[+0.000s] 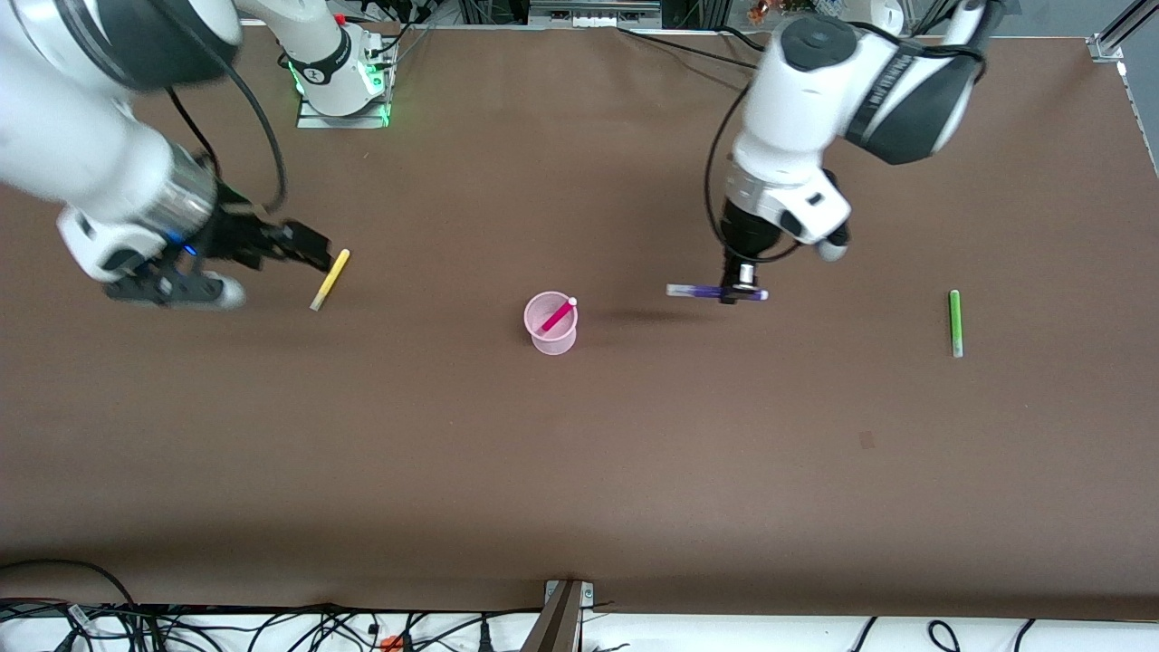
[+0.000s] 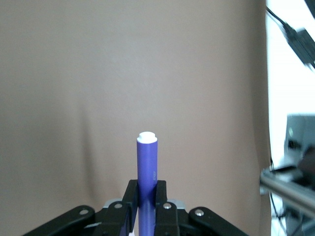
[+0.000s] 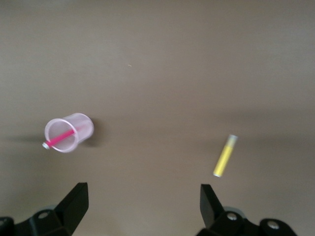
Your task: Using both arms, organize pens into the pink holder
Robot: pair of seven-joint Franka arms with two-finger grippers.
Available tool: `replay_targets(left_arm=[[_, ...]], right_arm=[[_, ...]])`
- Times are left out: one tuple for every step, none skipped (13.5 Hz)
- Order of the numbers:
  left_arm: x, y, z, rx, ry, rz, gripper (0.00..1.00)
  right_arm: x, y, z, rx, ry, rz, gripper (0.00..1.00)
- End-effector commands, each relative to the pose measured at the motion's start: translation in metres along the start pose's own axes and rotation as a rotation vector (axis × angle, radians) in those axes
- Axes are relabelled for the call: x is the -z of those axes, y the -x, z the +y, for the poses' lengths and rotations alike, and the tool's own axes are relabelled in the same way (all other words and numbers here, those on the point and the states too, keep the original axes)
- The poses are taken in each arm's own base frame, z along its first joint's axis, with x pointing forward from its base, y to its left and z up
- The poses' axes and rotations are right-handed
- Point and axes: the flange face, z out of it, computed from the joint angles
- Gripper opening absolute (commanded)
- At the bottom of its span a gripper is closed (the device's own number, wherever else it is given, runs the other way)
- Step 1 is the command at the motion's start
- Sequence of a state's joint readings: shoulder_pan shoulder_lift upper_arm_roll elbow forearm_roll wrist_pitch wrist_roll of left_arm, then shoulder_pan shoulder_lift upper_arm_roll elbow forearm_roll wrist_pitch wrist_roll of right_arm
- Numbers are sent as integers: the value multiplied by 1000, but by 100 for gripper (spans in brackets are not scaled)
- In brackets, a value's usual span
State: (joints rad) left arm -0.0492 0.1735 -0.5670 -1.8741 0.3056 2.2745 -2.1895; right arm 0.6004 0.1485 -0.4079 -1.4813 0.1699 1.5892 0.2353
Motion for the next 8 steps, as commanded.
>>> replay_targets(left_arm=[[-27, 69, -2, -161, 29, 32, 0], [-36, 89, -6, -209, 55, 63, 0], [-45, 108, -9, -241, 71, 101, 0], [-55, 127, -9, -272, 80, 132, 0], [-67, 140, -6, -300, 78, 166, 0], [-82, 151, -3, -320, 77, 195, 0], [-97, 160, 0, -340, 87, 228, 0], [-112, 172, -7, -367, 94, 260, 0]], right_arm=[[31, 50, 40, 95, 23, 44, 100], [38, 55, 52, 102, 22, 53, 100], [42, 58, 55, 121, 23, 52, 100], [44, 56, 60, 119, 23, 56, 100], [43, 54, 63, 113, 24, 55, 100], [42, 50, 66, 108, 34, 57, 100], [40, 46, 67, 107, 59, 62, 100], [39, 40, 68, 106, 77, 69, 100]])
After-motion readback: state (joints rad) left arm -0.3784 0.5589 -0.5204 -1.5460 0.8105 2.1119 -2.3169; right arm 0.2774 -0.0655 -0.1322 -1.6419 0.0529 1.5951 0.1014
